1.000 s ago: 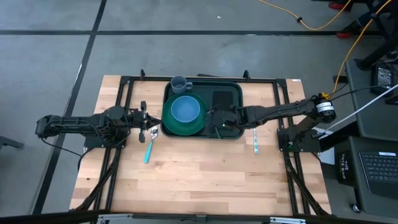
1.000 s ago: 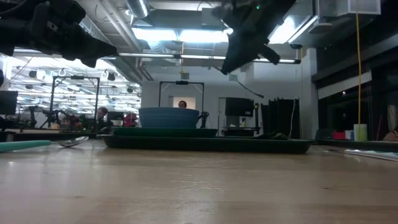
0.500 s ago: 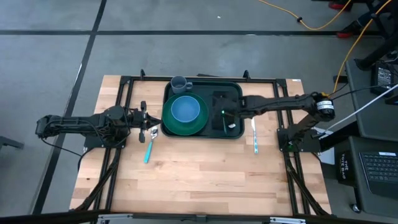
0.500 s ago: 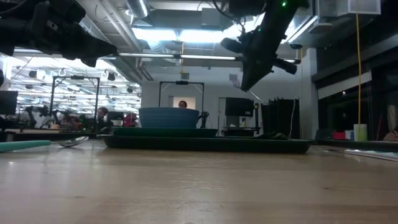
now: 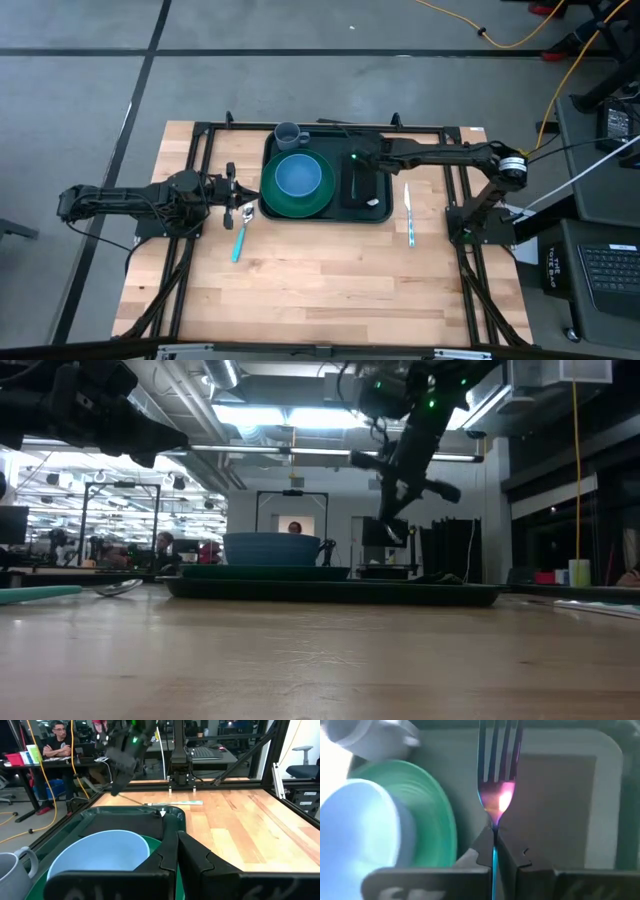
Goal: Set up tray
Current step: Put the blue fork on the black napkin
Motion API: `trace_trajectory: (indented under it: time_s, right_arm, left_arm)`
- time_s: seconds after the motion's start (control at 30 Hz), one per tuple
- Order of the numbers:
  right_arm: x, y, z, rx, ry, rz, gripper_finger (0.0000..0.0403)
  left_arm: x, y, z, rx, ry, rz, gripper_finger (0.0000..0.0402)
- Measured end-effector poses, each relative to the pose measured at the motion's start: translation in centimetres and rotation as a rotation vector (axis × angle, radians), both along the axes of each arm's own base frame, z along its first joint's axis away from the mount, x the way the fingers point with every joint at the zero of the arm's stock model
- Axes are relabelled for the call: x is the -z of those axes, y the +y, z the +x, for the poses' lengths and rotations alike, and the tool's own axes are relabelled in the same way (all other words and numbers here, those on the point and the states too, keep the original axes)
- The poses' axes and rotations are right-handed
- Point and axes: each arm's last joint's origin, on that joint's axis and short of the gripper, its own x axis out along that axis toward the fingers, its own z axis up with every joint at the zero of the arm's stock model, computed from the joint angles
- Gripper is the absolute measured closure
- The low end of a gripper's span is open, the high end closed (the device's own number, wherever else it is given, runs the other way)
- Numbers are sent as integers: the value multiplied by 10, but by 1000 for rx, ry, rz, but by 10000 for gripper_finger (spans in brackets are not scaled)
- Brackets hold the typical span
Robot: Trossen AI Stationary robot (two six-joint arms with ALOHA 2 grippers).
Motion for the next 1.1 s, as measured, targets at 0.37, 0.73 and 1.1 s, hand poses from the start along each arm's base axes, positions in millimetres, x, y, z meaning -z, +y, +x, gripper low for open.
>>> trace_trajectory:
  time_s: [0.37, 0.73, 1.1]
  right_arm:
    - [31, -18, 2, 50, 84, 100, 394]
    - [51, -26, 2, 51, 153, 142, 392]
    - [68, -26, 4, 29, 215, 199, 392]
  left_arm:
    - [0, 0, 0, 0, 4, 0, 398]
    - [0, 0, 0, 0, 3, 0, 398]
    - [0, 0, 0, 0, 3, 0, 398]
